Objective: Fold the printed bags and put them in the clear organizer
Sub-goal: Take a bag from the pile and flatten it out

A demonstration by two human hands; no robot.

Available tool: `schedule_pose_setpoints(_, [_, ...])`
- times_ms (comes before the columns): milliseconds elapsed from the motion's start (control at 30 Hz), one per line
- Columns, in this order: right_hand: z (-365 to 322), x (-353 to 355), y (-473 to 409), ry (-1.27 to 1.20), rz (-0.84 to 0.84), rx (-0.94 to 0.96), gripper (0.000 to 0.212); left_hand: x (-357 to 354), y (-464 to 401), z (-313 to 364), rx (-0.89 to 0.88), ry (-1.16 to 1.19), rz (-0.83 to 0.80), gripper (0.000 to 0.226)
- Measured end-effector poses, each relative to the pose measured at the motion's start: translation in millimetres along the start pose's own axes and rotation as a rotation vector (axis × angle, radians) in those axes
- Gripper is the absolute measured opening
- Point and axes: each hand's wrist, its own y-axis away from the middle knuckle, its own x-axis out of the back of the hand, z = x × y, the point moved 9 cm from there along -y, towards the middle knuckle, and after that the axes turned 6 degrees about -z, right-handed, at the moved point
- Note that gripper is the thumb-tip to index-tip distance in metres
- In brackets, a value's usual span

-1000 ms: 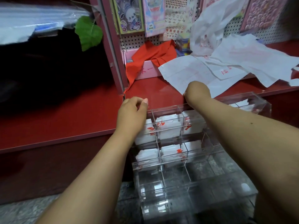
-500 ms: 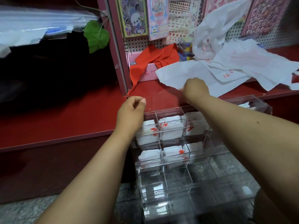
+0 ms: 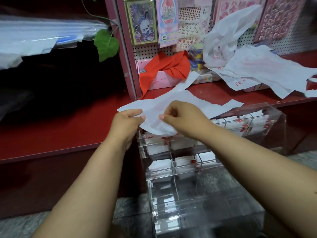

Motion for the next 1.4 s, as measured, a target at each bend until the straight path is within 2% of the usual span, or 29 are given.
schedule_pose_setpoints(200, [80, 63, 23, -0.003, 0.25, -0.24, 0.026, 18, 12, 0, 0.082, -0.01, -0.103, 0.03])
schedule_pose_setpoints(300, [97, 71, 32, 0.005, 0.281, -0.289, 0.034, 30, 20, 1, 0.112, -0.059, -0.142, 0.028])
schedule_pose_setpoints(500, [99, 53, 32, 0.08, 0.185, -0.295, 0.052, 46, 28, 1, 0.149, -0.139, -0.228, 0.036])
schedule_pose_setpoints(633, [104, 42, 29, 0.018, 0.1, -0.298, 0.061, 51, 30, -3, 0.167, -0.192, -0.213, 0.035])
schedule_pose_setpoints(733, [104, 39, 27, 0.072, 0.052, -0.31, 0.07, 58, 32, -6, 0.181, -0.229, -0.185, 0.033])
schedule_pose_setpoints(867, [104, 32, 23, 0.098, -0.016, -0.301, 0.072, 61, 33, -6, 0.168, -0.235, -0.15, 0.03])
schedule_pose_setpoints(933, [104, 35, 21, 0.01, 0.005, -0.264, 0.07, 62, 33, -6, 0.155, -0.216, -0.126, 0.03])
schedule_pose_setpoints(1067, [96, 34, 21, -0.279, 0.037, -0.149, 0.048, 62, 35, -3, 0.136, -0.159, -0.092, 0.03])
schedule_pose_setpoints(1233, [92, 39, 23, -0.487, 0.07, -0.136, 0.047, 65, 36, 3, 0.102, -0.069, -0.049, 0.029])
schedule_pose_setpoints(1333, [91, 33, 23, -0.745, -0.002, -0.151, 0.044, 64, 36, 7, 0.078, -0.017, -0.035, 0.03])
schedule_pose_setpoints(1400, [94, 31, 21, -0.787, -0.032, -0.161, 0.041, 65, 35, 8, 0.067, 0.01, -0.028, 0.031])
